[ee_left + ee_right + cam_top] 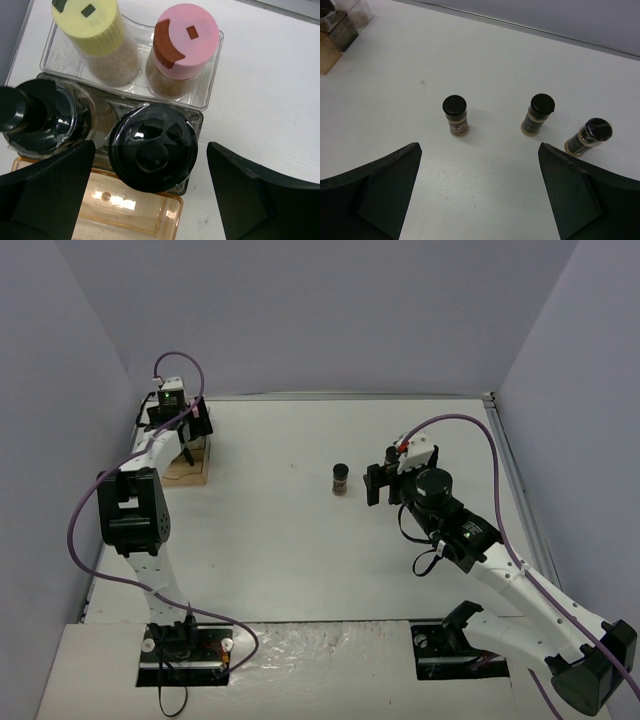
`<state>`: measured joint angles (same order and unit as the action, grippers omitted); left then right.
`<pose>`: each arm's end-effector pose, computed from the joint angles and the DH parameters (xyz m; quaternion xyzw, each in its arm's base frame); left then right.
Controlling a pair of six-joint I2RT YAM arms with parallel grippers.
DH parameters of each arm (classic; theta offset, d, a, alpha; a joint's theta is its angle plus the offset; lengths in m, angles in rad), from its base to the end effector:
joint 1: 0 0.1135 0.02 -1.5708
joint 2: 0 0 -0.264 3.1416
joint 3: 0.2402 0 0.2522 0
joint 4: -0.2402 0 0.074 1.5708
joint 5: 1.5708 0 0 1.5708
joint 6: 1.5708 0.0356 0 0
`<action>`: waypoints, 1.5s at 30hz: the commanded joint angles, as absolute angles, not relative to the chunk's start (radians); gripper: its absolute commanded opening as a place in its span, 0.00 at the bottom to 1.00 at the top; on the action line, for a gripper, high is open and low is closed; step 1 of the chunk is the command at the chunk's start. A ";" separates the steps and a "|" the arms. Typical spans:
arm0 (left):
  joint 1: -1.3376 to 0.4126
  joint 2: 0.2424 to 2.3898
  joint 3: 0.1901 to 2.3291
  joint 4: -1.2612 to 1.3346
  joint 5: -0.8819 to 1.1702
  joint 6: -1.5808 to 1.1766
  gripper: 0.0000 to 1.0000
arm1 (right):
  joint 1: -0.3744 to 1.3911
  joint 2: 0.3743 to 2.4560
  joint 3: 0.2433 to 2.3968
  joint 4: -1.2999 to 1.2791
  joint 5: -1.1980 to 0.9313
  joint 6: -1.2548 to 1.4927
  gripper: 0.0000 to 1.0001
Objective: Organize the condiment bottles
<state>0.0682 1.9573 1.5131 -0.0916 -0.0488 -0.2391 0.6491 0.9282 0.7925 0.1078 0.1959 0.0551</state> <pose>0.4595 0.0331 0.2510 -0.1449 0.8567 -0.0211 0.4946 0.1806 0.1284 0.3481 -0.1436 0.7022 0.1735 0.6754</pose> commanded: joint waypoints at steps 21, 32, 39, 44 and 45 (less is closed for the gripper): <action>-0.603 1.721 1.294 0.199 0.191 -0.160 0.97 | 0.652 0.816 0.827 0.093 0.205 0.095 1.00; -0.699 1.854 1.383 0.190 0.142 -0.143 0.94 | 0.652 0.750 0.814 0.037 0.238 0.108 1.00; -0.713 1.916 1.433 0.163 0.053 -0.125 0.86 | 0.653 0.746 0.811 0.035 0.241 0.107 1.00; -0.713 1.948 1.462 0.159 0.023 -0.129 0.76 | 0.653 0.732 0.807 0.034 0.246 0.109 1.00; -0.713 1.952 1.467 0.156 0.023 -0.129 0.73 | 0.653 0.730 0.805 0.034 0.247 0.109 1.00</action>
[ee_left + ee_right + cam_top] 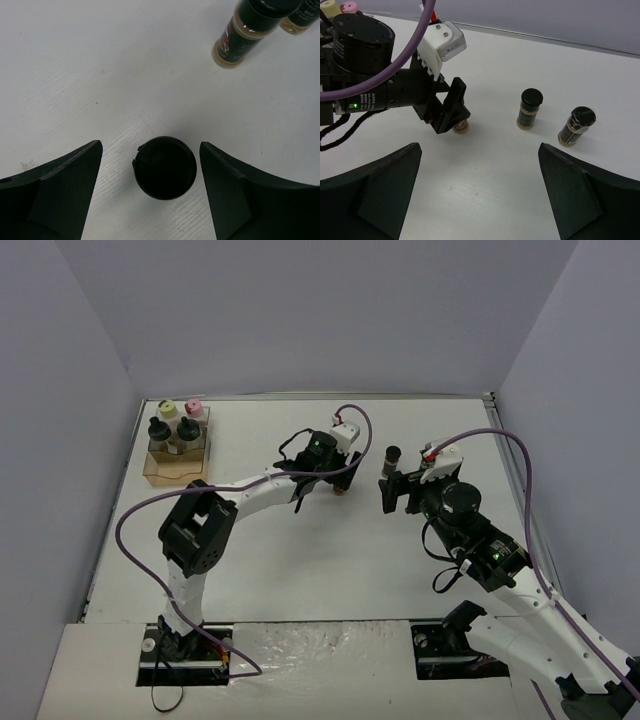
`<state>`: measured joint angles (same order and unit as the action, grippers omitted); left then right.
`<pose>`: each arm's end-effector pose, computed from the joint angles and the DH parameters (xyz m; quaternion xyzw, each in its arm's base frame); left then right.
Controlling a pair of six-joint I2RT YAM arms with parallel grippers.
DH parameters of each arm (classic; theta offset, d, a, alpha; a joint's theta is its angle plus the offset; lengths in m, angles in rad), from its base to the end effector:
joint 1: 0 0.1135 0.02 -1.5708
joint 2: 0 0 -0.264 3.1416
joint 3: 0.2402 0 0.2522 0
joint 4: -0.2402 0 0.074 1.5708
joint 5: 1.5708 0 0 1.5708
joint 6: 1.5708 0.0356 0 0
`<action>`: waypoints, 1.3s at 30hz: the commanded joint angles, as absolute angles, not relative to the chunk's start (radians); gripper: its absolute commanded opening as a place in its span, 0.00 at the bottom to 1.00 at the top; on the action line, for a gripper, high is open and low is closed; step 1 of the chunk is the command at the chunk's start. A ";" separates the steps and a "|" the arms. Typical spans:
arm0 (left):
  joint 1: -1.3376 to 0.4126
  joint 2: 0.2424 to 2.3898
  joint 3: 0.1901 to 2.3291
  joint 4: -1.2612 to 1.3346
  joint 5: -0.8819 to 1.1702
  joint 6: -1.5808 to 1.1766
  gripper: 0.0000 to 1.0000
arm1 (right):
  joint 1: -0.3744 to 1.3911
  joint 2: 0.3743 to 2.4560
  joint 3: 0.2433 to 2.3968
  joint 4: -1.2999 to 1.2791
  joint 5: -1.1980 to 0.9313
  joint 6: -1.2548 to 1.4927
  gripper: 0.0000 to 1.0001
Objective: Organize the condiment bottles
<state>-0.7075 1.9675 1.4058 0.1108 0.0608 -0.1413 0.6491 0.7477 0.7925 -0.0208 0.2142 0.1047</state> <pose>0.3481 -0.3005 0.2296 0.2521 0.8087 -0.2421 0.4732 0.1457 0.1011 0.3665 -0.1131 0.6896 0.1924 0.6890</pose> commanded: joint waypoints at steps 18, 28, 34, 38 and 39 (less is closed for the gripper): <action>-0.554 1.681 1.332 0.058 -0.107 -0.188 0.06 | 0.655 0.723 0.802 0.034 0.241 0.113 1.00; -0.125 1.474 1.197 0.029 -0.161 -0.250 0.06 | 0.660 0.724 0.805 0.034 0.230 0.113 1.00; 0.105 1.477 1.146 0.121 -0.164 -0.292 0.06 | 0.661 0.722 0.804 0.032 0.217 0.114 1.00; 0.158 1.536 1.165 0.159 -0.172 -0.261 0.06 | 0.661 0.730 0.804 0.034 0.207 0.114 1.00; 0.166 1.550 1.170 0.170 -0.175 -0.255 0.06 | 0.661 0.730 0.804 0.034 0.204 0.114 1.00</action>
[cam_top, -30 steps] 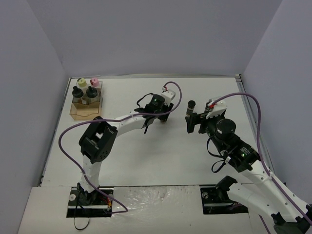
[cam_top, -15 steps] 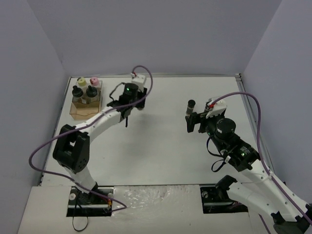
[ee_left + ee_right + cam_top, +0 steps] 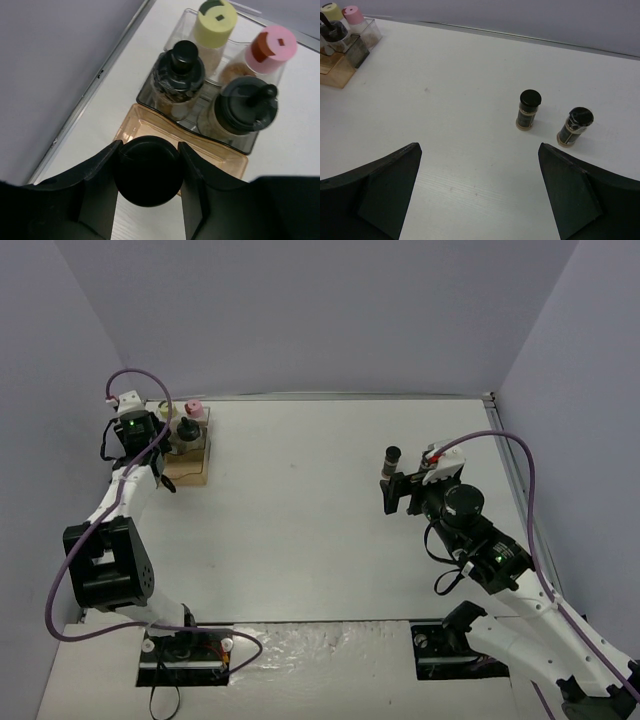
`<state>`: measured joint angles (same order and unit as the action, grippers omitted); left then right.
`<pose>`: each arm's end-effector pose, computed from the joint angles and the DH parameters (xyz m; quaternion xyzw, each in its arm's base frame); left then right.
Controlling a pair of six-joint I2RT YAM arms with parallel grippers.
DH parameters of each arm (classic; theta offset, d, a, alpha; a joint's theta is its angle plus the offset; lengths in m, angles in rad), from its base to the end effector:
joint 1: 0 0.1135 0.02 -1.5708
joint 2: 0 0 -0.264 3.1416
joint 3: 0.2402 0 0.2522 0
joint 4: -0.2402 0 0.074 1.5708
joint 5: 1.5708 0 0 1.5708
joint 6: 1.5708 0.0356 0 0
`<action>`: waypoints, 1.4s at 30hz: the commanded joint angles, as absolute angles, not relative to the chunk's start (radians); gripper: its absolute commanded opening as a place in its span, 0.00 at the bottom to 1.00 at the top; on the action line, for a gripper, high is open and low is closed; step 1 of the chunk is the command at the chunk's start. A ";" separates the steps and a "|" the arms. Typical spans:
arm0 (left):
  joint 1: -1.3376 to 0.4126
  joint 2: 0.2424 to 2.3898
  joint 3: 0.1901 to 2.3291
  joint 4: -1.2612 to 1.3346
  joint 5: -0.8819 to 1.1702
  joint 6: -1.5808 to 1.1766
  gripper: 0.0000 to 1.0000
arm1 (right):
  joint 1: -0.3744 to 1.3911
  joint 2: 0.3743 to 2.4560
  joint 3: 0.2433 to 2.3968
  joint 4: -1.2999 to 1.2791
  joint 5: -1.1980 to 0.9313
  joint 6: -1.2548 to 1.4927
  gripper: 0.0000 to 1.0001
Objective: Organize the condiment bottles
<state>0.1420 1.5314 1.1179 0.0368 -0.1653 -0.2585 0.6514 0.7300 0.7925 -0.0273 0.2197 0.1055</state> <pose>0.3550 0.0567 0.2937 -0.2094 0.7985 0.0355 0.5633 0.1420 0.0985 0.3686 -0.1101 0.6861 0.1935 0.6926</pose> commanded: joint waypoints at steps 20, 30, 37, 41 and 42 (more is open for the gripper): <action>0.221 1.734 1.163 0.235 -0.165 -0.256 0.22 | 0.660 0.760 0.792 0.046 0.208 0.117 1.00; 0.221 1.746 1.165 0.205 -0.174 -0.275 0.51 | 0.661 0.770 0.791 0.048 0.211 0.115 1.00; 0.221 1.706 1.196 0.111 -0.174 -0.321 0.76 | 0.661 0.776 0.796 0.047 0.231 0.115 1.00; 0.218 1.607 1.215 0.025 -0.153 -0.369 0.91 | 0.651 0.820 0.820 0.031 0.298 0.142 1.00; 0.216 1.585 1.222 -0.002 -0.145 -0.379 0.92 | 0.645 0.840 0.831 0.023 0.315 0.152 1.00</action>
